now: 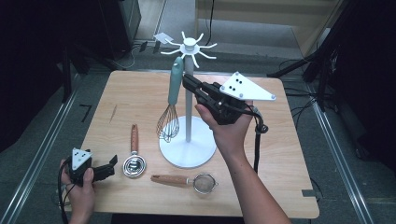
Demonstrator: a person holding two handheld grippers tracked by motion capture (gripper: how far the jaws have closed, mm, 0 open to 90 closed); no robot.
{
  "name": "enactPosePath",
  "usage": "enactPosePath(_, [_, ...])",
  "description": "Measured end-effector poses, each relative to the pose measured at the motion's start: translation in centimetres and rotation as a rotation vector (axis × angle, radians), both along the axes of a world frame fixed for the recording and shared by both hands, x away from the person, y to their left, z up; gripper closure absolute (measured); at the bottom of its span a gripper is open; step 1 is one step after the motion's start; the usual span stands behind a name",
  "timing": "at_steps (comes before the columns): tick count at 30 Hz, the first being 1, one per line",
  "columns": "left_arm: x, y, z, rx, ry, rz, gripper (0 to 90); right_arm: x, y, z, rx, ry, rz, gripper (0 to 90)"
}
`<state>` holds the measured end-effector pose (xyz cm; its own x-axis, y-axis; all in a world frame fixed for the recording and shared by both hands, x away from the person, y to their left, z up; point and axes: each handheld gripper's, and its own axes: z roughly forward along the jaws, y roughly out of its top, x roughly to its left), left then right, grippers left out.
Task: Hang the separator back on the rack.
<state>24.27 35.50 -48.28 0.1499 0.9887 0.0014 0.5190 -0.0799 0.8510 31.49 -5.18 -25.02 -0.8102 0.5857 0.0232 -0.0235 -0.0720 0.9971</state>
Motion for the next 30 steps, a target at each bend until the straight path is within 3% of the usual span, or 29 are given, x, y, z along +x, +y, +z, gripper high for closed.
enactPosePath(14, [0.0, 0.0, 0.0, 0.001, 0.0, -0.001, 0.0, 0.0, 0.9, 0.1, -0.011, -0.004, 0.006, 87.6])
enactPosePath(30, [0.0, 0.0, 0.0, 0.006, 0.001, -0.002, 0.0, 0.2, -0.2, -0.4, -0.022, 0.0, -0.017, 86.8])
